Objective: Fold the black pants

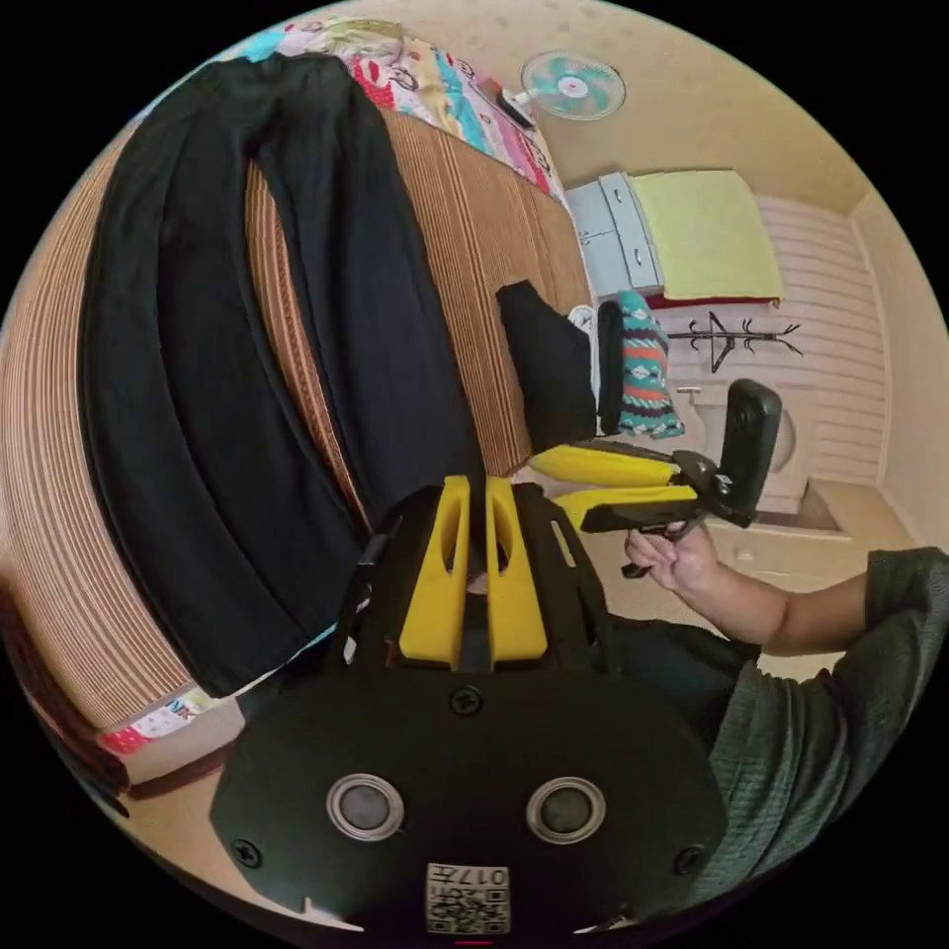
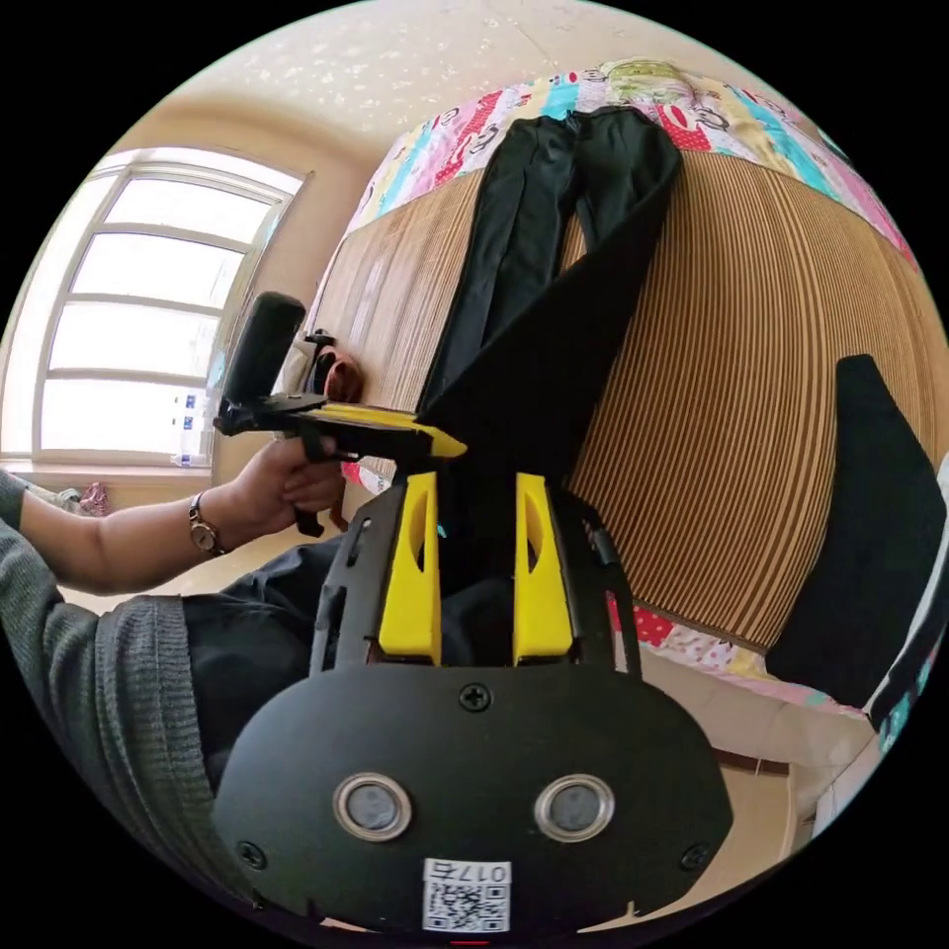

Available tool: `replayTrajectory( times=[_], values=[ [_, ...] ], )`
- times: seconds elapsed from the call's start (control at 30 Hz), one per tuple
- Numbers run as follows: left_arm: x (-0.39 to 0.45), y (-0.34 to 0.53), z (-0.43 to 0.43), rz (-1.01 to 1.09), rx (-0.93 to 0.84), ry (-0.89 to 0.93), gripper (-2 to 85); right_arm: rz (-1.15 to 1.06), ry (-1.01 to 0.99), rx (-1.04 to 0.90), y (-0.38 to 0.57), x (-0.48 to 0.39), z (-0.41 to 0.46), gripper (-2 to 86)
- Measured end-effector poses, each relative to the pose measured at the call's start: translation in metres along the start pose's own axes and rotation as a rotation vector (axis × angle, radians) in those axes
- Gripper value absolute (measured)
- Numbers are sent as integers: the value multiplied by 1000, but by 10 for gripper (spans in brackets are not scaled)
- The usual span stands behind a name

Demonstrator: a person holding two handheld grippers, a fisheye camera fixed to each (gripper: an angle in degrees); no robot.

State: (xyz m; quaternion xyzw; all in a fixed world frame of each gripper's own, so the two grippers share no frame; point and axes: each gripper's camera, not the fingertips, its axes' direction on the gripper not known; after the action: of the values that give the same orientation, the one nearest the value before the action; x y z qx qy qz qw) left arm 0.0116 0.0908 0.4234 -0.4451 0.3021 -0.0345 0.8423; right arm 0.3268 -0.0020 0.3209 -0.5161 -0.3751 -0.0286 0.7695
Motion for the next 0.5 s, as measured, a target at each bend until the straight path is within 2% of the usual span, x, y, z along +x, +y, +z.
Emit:
replayTrajectory(
  times=[0.07,0.17,0.23,0.27,0.37,0.43,0.5],
  values=[
    [-35,18,-12,-97,71,32,9,95,-39,27,-22,27,-5,70],
    [-62,26,-13,-126,84,75,7,212,-175,108,-81,74,-10,85],
    [-72,29,-8,-117,81,91,7,302,-293,92,-132,109,5,95],
    [-78,31,-4,-104,78,97,7,404,-401,63,-167,136,20,103],
    [-89,32,8,-79,67,110,7,574,-677,207,-250,187,38,126],
    [-94,31,14,-69,65,109,7,559,-609,269,-308,195,33,135],
    [-97,30,19,-63,63,97,7,497,-433,323,-380,191,21,138]
  ],
)
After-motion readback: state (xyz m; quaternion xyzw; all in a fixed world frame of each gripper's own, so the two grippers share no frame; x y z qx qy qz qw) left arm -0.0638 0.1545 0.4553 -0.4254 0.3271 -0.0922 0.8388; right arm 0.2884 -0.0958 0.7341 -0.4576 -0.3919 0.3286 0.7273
